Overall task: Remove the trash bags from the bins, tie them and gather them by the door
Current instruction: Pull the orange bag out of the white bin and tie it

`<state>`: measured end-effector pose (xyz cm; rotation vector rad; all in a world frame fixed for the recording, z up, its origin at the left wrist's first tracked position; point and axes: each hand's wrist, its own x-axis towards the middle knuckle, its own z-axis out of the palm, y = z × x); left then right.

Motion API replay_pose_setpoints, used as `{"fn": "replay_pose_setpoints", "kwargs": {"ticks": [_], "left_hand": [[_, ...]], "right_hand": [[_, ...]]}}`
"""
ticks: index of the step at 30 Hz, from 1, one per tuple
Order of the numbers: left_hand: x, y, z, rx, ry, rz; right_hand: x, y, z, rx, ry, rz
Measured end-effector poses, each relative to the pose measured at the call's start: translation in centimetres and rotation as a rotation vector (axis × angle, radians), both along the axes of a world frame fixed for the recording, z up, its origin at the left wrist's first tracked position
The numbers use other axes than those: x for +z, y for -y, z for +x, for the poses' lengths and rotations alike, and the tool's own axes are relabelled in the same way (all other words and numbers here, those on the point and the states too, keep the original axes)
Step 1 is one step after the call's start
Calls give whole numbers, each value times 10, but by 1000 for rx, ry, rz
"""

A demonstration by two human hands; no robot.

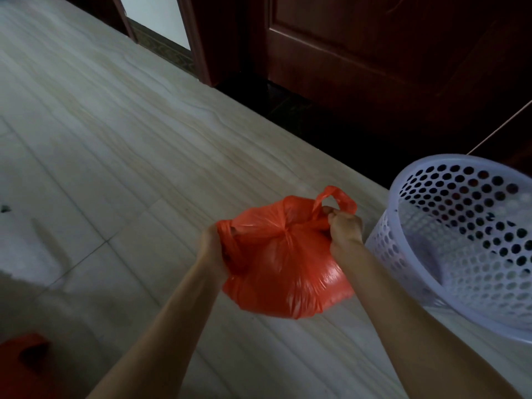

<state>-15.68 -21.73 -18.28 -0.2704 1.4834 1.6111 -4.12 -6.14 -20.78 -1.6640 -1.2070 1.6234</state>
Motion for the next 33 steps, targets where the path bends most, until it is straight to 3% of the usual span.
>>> {"fn": "replay_pose_setpoints", "kwargs": {"ticks": [7,10,13,14,17,23,25,28,31,33], "left_hand": [[10,9,-21,-251,-87,85],[21,-1,-31,-290,124,111],[17,-12,-32,-71,258,224],[20,-15,-26,-38,206,237],[12,-17,-5,-193,-288,119],[-3,-23,18,-449,-1130,-312],[3,-32,22,-351,-1126,-270],[9,-46,27,-264,-831,-41],[10,-53,26,-261,-874,-265],[14,-55,25,-410,-961,-449]], "right_hand": [[16,14,9,287,-32,203],[21,19,11,326,-34,162],[23,15,12,302,-17,156],[23,13,12,286,-43,144],[19,11,12,263,-115,79],[17,12,12,231,-185,25],[19,13,12,244,-231,1],[23,12,10,303,-271,26],[32,13,10,299,-347,18],[37,10,11,201,-426,-43]]}}
